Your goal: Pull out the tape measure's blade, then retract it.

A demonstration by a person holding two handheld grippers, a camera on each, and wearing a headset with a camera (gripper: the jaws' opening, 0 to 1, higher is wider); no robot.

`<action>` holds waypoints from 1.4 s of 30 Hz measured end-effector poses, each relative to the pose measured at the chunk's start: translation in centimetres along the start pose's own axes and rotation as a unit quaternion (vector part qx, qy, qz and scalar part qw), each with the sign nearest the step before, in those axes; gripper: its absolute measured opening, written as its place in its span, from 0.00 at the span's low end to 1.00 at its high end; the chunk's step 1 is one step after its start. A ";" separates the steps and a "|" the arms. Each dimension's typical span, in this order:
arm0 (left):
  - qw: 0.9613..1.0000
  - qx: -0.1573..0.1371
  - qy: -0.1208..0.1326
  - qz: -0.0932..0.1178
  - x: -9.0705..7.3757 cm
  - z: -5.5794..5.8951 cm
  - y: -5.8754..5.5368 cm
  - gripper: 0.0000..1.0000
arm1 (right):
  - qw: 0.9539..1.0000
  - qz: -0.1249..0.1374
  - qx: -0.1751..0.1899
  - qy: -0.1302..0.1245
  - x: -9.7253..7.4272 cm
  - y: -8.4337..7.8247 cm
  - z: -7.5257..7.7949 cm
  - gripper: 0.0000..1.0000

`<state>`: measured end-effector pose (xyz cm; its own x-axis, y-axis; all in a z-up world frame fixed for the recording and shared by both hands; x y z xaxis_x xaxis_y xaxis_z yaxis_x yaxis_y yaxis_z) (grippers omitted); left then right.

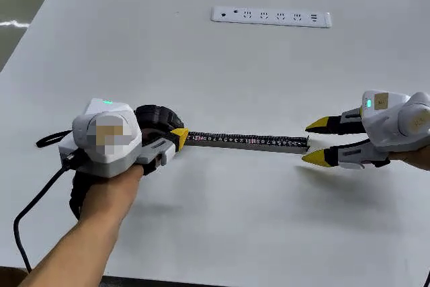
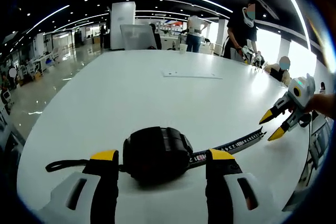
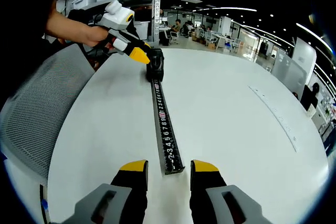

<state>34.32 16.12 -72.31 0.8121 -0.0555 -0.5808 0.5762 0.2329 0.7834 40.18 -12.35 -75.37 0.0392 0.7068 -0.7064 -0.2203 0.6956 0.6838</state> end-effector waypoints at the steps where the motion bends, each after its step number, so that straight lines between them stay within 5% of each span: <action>1: 1.000 -0.002 0.002 -0.002 0.1 0.0 0.0 0.63 | 1.000 0.000 -0.002 0.003 0.1 0.0 0.1 0.28; 23: 0.998 -0.051 0.021 -0.020 1.6 -0.8 0.2 0.56 | 0.998 -0.020 -0.042 0.034 1.1 -0.7 0.5 0.13; 42: 0.998 -0.051 0.035 -0.030 2.2 -0.7 -0.1 0.59 | 0.998 -0.022 -0.048 0.037 1.2 -1.0 0.4 0.13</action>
<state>35.98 16.66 -73.77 0.7662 -0.0053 -0.6426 0.6083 0.3284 0.7226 40.85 -12.13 -76.84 -0.0214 0.6620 -0.7492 -0.3130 0.7073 0.6338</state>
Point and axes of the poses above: the centre of the closed fingertips' face, and the gripper's own axes: x roughly forward along the fingers, z roughly to its right, y roughly out of its top, the point moved 4 cm from there along -x, roughly backward along the fingers, and after that the axes turned 11 degrees about -x, right-handed, at the moved point
